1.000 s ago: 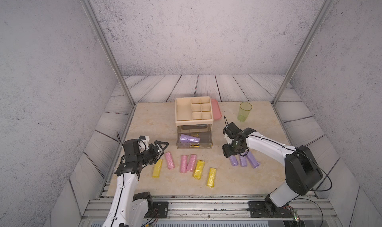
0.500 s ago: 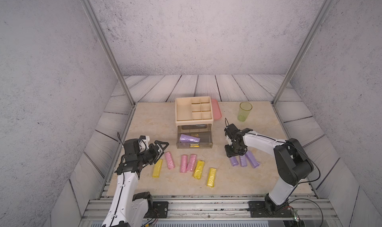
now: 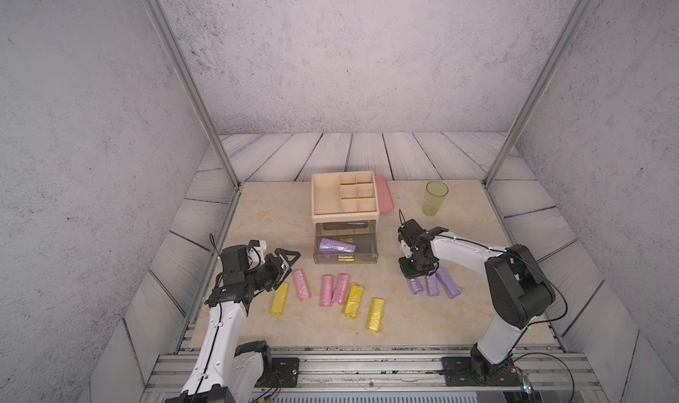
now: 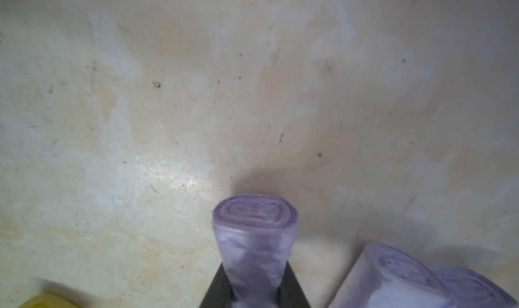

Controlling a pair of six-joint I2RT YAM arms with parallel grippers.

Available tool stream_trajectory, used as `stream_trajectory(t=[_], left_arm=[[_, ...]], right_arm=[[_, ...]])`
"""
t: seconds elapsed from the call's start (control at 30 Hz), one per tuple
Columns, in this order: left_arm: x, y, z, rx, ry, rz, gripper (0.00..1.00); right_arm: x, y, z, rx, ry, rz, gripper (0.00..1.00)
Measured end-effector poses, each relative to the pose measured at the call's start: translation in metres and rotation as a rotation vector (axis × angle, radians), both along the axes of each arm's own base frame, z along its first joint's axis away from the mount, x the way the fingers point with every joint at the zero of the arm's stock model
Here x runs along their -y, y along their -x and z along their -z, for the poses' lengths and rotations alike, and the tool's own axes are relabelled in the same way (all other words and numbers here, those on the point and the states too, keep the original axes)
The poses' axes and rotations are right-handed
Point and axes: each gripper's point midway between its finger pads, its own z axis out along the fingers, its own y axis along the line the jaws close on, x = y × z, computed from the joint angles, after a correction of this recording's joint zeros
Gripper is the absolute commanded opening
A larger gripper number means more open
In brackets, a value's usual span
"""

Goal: Sort the rolls of trash bags by color and place them into the drawer
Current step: Pick up the roll of trash bags from the center of the board, then place the roll of trash bags in the drawer.

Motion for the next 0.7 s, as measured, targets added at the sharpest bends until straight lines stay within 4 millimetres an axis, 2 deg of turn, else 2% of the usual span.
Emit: stream_trajectory(t=[0.1, 0.2, 0.3, 0.37, 0.47, 0.5, 0.53, 0.6, 0.7], left_arm=[[0.000, -0.003, -0.004, 0.004, 0.007, 0.004, 0.79], [0.001, -0.010, -0.013, 0.024, 0.022, 0.009, 0.79], [0.001, -0.020, -0.026, 0.049, 0.035, 0.011, 0.79], [0.000, -0.029, -0.037, 0.078, 0.040, 0.010, 0.79], [0.000, -0.039, -0.047, 0.106, 0.058, 0.005, 0.79], [0.000, -0.042, -0.048, 0.107, 0.066, 0.004, 0.79], [0.000, -0.044, -0.048, 0.107, 0.071, 0.001, 0.78], [0.000, -0.047, -0.048, 0.099, 0.084, -0.003, 0.79], [0.000, -0.047, -0.050, 0.103, 0.092, -0.003, 0.79]], right_arm=[[0.000, -0.003, -0.011, 0.014, 0.005, -0.005, 0.14], [-0.001, -0.016, -0.048, 0.107, -0.008, -0.015, 0.15], [-0.008, -0.040, -0.118, 0.296, -0.072, -0.032, 0.17], [-0.015, -0.055, -0.178, 0.450, -0.133, -0.053, 0.19], [-0.026, -0.068, -0.256, 0.644, -0.223, -0.103, 0.20], [-0.030, -0.070, -0.275, 0.689, -0.249, -0.126, 0.20], [-0.036, -0.071, -0.293, 0.730, -0.275, -0.159, 0.19], [-0.048, -0.073, -0.317, 0.784, -0.300, -0.233, 0.17], [-0.081, -0.074, -0.331, 0.822, -0.304, -0.386, 0.17]])
